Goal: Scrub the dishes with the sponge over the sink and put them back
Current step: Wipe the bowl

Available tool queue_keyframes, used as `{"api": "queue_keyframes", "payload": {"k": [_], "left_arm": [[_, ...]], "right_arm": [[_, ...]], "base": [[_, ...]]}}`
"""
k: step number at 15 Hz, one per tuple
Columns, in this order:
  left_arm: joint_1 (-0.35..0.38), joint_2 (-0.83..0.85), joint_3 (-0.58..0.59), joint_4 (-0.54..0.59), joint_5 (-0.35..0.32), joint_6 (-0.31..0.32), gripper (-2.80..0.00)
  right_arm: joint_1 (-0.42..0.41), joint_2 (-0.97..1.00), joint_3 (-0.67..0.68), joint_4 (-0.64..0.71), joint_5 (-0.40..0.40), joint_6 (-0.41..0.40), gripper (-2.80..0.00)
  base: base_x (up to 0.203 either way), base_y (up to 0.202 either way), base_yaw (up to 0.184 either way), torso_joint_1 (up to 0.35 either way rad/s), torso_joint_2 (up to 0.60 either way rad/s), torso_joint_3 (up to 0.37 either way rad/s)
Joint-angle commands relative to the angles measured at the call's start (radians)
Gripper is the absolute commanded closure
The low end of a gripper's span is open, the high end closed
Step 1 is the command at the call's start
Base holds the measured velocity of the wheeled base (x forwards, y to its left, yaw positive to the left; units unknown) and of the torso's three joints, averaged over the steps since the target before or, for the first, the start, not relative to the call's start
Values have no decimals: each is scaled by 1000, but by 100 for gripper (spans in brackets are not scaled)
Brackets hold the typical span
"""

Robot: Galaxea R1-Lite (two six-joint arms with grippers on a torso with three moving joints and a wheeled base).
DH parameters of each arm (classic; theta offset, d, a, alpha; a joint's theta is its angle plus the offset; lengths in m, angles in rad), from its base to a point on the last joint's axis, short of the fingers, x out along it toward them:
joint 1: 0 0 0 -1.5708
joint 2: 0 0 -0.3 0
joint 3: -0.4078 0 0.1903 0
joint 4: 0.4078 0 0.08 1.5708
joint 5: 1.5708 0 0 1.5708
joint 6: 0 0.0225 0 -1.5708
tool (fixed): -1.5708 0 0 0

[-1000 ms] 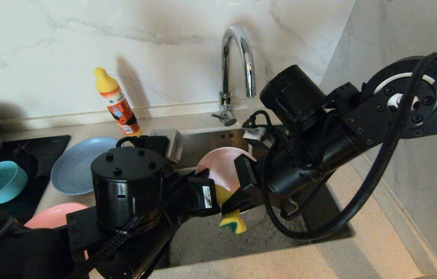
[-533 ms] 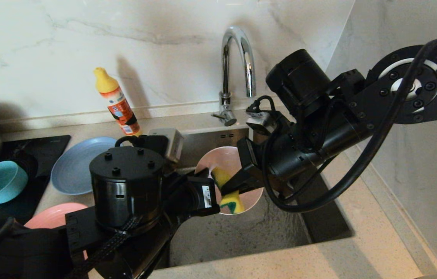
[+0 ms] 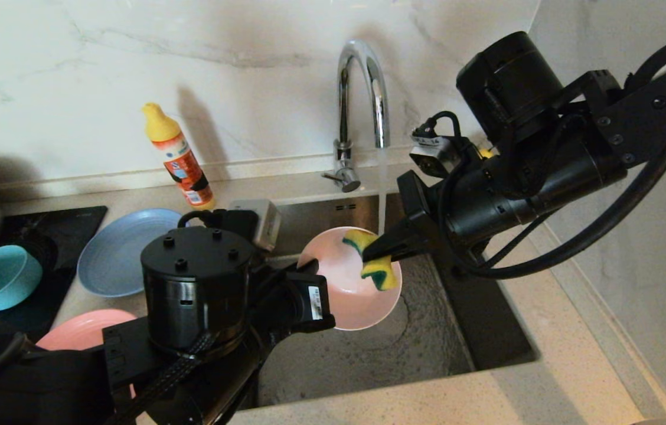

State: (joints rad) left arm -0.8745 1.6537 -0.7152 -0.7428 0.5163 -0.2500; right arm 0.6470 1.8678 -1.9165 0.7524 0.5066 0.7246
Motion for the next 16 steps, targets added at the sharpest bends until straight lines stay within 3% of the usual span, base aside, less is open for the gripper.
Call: {"api": "queue_keyframes", "payload": {"k": [1, 7, 16], "left_arm": [[0, 2, -2, -4, 4, -2, 0], [6, -3, 6, -4, 4, -3, 0], [14, -2, -16, -4, 1, -2, 0]], "right_arm": [[-8, -32, 33, 11, 3, 7, 0], [-14, -31, 119, 8, 9, -3, 0], [116, 55, 111, -7, 4, -1, 0]], "base": [[0, 0, 0, 0, 0, 0], [0, 0, 0, 0, 0, 0], [0, 0, 0, 0, 0, 0]]}}
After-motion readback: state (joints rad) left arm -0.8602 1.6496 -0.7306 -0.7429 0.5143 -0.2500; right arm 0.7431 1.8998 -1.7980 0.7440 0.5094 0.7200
